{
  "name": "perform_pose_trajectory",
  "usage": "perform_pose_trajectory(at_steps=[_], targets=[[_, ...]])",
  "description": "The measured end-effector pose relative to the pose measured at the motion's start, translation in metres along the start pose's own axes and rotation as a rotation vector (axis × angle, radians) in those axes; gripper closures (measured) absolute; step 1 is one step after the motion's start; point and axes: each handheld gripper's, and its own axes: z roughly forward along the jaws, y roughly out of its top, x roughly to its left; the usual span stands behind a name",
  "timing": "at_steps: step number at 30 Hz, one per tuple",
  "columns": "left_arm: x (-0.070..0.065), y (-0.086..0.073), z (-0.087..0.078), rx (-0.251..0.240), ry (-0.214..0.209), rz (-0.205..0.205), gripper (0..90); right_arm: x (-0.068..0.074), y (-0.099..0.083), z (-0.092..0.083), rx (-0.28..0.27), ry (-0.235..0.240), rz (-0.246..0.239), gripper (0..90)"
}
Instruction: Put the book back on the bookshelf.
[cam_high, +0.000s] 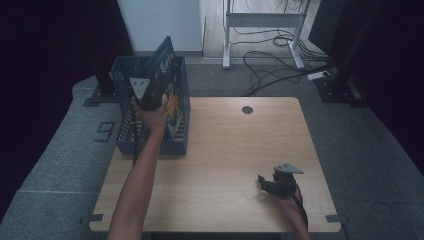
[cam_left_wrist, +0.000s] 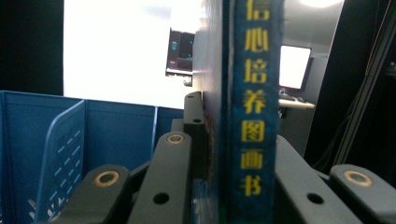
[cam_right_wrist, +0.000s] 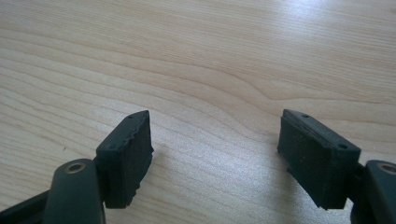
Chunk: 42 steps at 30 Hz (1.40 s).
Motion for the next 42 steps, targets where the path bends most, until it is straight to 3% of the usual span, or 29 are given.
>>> perform_pose_trajectory(at_steps=[10,18,25,42], targets=[[0.003,-0.013,0.003,-0.002,0.015,-0.022,81.7,0.000,0.000,0.000,0.001,0.002,0.003,25.1],[0.000,-0.029,0.001,0.022,0.004,0.005,81.5,0.001,0.000,0.000,0.003,0.001,0.000,24.9],[-0.007,-0.053,-0.003,0.064,-0.025,0.026,80.9,0.001,0.000,0.000,0.004,-0.001,-0.003,24.6],[-0.013,-0.060,-0.020,0.114,-0.069,0.055,78.0,0.003,0.000,0.000,0.006,-0.009,-0.014,24.4]])
